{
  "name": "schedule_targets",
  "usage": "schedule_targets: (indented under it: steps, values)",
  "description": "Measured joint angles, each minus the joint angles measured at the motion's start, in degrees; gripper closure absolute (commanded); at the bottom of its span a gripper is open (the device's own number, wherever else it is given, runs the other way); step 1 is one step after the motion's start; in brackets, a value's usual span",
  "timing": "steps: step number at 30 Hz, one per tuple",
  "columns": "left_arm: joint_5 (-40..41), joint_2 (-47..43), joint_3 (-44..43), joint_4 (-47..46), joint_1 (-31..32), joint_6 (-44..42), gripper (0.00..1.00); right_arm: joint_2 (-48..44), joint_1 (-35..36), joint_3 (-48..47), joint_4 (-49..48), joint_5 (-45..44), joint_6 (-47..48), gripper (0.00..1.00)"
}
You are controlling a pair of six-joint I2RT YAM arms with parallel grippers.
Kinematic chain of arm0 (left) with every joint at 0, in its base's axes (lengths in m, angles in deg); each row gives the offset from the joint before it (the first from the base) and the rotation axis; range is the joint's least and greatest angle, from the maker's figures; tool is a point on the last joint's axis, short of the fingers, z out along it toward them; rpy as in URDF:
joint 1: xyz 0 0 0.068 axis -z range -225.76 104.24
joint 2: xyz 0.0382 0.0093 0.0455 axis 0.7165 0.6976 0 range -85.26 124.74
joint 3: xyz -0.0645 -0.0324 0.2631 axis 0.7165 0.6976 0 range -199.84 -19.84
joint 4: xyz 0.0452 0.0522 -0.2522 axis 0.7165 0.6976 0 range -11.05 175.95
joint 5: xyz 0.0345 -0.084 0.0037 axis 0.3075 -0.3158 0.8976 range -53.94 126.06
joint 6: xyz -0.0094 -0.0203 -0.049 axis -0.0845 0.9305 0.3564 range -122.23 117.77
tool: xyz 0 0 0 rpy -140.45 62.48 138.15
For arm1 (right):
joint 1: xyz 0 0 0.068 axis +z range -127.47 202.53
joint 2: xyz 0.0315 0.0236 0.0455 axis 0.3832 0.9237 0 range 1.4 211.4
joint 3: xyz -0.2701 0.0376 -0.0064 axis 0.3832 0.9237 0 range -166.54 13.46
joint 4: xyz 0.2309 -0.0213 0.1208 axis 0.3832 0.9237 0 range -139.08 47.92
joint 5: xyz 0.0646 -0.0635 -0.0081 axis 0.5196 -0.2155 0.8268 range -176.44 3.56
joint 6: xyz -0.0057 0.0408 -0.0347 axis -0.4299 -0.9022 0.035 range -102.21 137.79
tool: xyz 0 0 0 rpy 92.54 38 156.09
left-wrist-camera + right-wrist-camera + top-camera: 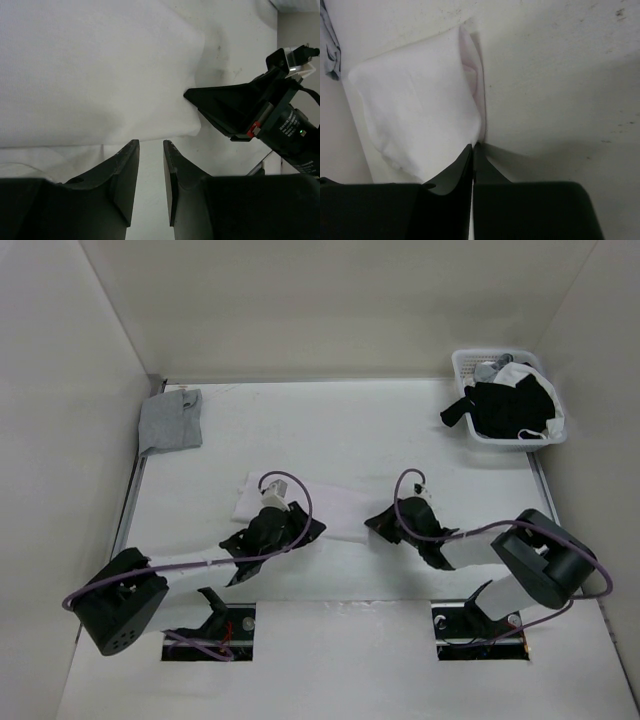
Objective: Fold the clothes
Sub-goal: Fold the tank top
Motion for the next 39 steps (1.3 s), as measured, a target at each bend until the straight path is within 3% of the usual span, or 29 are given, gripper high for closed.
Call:
schedule_targets:
  steps: [4, 9, 13, 16, 26, 39]
  values:
    - [0.0, -3.8, 0.0, 2.6, -1.2, -0.1, 0.74, -7.4, -0.3, 3.8, 3.5, -0.7, 0.3, 1.00]
    - [-0.2, -7.1, -1.3, 6.2, -3.6, -1.0, 0.71, -27.6, -0.3, 5.6, 17.5, -3.3, 2.4, 1.00]
    - [-1.2, -8.4, -2.3, 7.7, -7.1, -2.0, 0.71, -41.1, -0.3, 1.9, 31.3, -5.4, 5.5, 1.00]
    - [-1.8, -9.9, -2.4, 8.7, -9.4, -2.5, 0.71, -42.1, 0.1, -5.0, 39.8, -6.2, 8.3, 0.99]
    - [-4.8, -20.6, -2.1, 13.1, -15.4, -3.0, 0.71, -18.4, 5.7, -31.8, 47.2, -6.8, 15.0, 0.99]
    - [-13.7, -33.1, 2.2, 19.7, -30.3, -3.7, 0.71, 18.3, 13.9, -59.6, 50.6, -5.8, 18.6, 0.97]
